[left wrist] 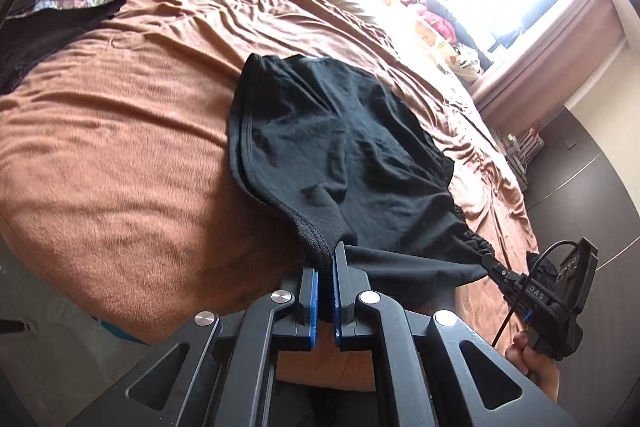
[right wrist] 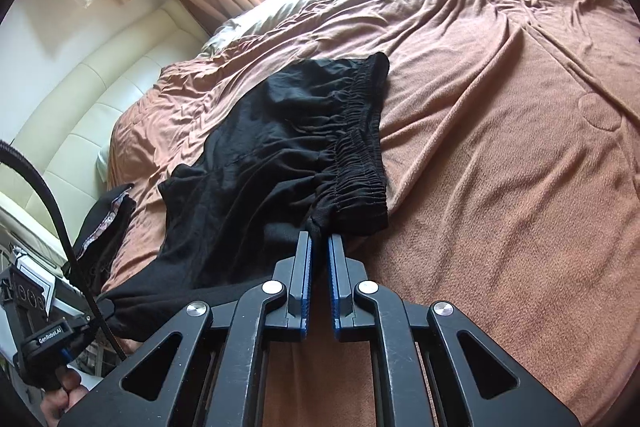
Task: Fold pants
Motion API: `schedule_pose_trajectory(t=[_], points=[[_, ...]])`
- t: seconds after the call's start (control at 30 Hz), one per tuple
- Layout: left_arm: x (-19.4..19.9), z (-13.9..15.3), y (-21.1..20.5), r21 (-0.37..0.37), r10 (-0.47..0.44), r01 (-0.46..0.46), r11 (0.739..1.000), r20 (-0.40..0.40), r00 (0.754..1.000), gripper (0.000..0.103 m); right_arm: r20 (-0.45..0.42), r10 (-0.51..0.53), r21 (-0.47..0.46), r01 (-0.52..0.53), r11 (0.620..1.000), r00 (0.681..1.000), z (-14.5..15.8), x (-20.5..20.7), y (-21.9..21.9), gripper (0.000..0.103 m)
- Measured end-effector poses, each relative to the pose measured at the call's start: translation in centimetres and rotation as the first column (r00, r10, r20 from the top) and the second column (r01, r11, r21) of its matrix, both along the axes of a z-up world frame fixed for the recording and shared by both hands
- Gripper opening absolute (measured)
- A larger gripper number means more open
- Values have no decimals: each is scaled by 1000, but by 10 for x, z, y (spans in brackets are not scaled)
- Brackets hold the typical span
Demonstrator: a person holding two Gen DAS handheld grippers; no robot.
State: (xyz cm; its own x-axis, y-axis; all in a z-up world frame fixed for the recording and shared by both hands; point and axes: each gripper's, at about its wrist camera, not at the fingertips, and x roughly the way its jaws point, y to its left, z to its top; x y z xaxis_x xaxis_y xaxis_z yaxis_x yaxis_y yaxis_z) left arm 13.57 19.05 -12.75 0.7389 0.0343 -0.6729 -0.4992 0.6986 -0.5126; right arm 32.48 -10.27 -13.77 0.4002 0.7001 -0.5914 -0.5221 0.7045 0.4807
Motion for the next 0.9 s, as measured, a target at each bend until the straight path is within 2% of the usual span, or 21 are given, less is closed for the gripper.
schedule_pose_trajectory(t=[0.17, 0.27, 0.7, 0.83, 0.87, 0.9], points=[[14, 26, 11, 14, 7, -8, 1000, 52, 999, 5, 26, -2, 20, 2, 1000, 1000, 16, 2, 3, 5], [27, 41, 19, 49, 13, -16, 999, 64, 998, 5, 34, -3, 42, 1, 999, 999, 25, 5, 6, 5], [100, 105, 59, 124, 5, -23, 992, 146, 989, 5, 79, -41, 75, 35, 997, 996, 63, 41, 35, 5], [125, 116, 71, 135, -1, -21, 991, 156, 988, 5, 84, -67, 75, 60, 995, 994, 71, 56, 43, 5], [131, 117, 73, 140, -1, -21, 990, 153, 988, 5, 86, -67, 74, 61, 995, 994, 72, 60, 45, 0], [138, 116, 75, 143, -4, -17, 990, 149, 989, 5, 86, -65, 67, 59, 996, 994, 71, 64, 49, 0]])
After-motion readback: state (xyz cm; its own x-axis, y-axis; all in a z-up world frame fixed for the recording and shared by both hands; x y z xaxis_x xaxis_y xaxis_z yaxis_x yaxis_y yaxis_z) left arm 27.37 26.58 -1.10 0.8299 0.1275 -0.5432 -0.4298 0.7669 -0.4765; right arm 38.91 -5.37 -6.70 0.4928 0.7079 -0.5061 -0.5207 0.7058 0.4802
